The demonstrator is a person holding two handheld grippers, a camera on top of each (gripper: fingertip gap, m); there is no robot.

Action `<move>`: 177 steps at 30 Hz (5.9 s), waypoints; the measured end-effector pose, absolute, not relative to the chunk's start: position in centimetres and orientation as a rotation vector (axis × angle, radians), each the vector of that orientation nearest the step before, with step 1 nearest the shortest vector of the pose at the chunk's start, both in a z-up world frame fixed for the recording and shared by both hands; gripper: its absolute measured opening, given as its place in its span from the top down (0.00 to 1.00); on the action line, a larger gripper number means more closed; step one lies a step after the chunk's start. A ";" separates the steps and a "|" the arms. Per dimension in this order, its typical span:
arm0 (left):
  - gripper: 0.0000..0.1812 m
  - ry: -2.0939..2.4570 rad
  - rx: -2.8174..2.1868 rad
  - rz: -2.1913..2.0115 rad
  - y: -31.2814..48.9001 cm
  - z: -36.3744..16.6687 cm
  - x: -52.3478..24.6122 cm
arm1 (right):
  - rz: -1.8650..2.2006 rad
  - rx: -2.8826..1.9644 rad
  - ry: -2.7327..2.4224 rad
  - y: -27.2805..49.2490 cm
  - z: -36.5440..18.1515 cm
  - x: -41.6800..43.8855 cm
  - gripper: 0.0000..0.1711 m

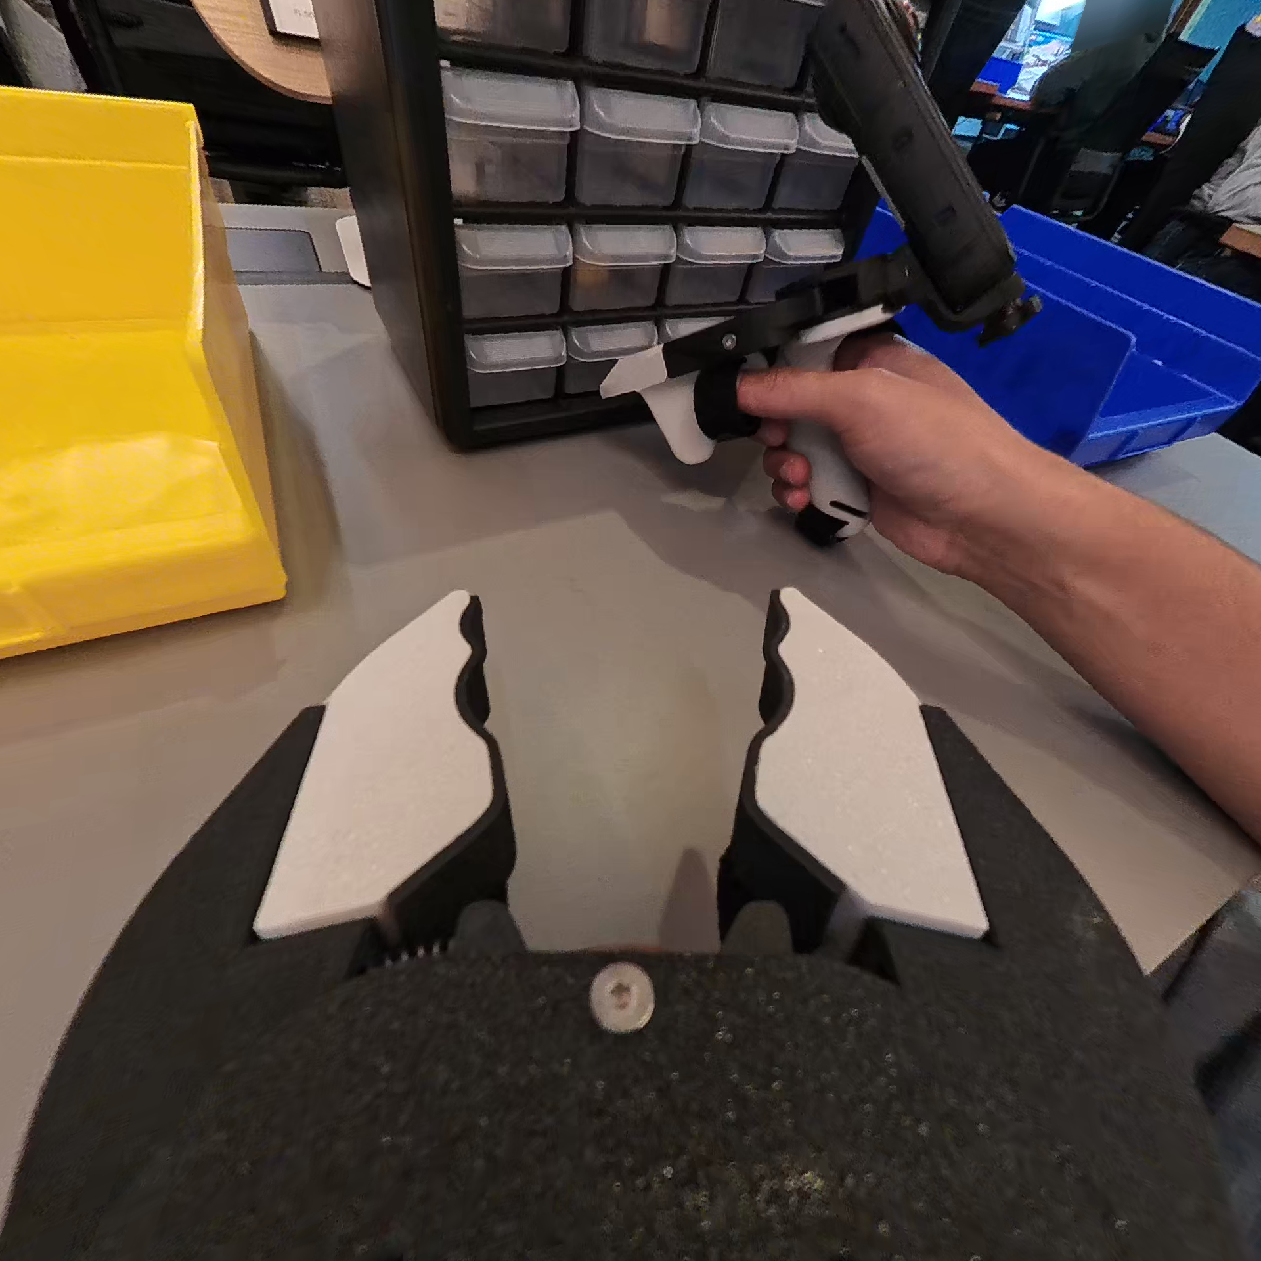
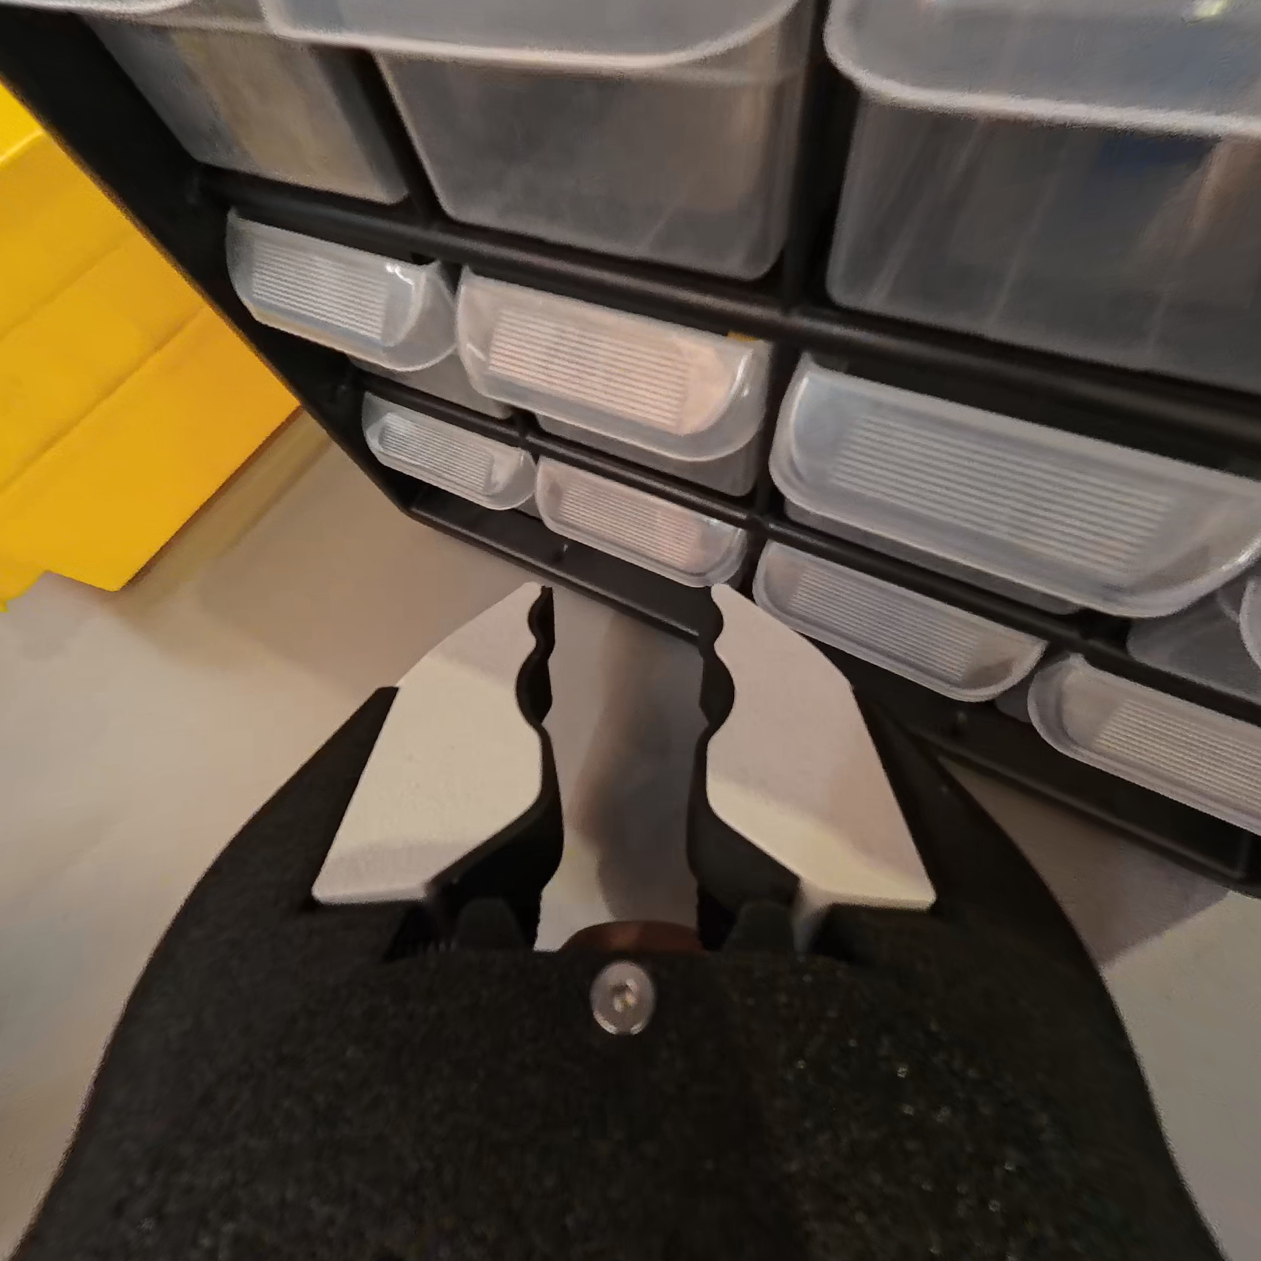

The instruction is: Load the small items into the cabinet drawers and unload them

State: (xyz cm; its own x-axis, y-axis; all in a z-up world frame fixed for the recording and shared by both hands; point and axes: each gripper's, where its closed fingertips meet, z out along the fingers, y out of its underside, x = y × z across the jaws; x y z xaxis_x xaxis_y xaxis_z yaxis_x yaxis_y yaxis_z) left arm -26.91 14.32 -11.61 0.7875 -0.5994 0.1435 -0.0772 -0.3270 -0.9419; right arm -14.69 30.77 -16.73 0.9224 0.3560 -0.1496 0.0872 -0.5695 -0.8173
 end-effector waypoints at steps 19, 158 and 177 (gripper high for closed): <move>0.53 0.552 -1.736 -0.455 14.1 -9.7 -27.7 | 0.413 -1.838 -0.311 14.7 -7.4 -6.9 0.75; 0.63 0.300 -1.675 -0.110 24.6 -7.9 -21.0 | 0.263 -1.985 -1.705 23.8 0.2 -20.7 0.79; 0.63 0.307 -1.666 -0.130 24.3 -7.4 -21.1 | -0.243 -2.299 -2.087 26.6 -8.7 -21.3 0.83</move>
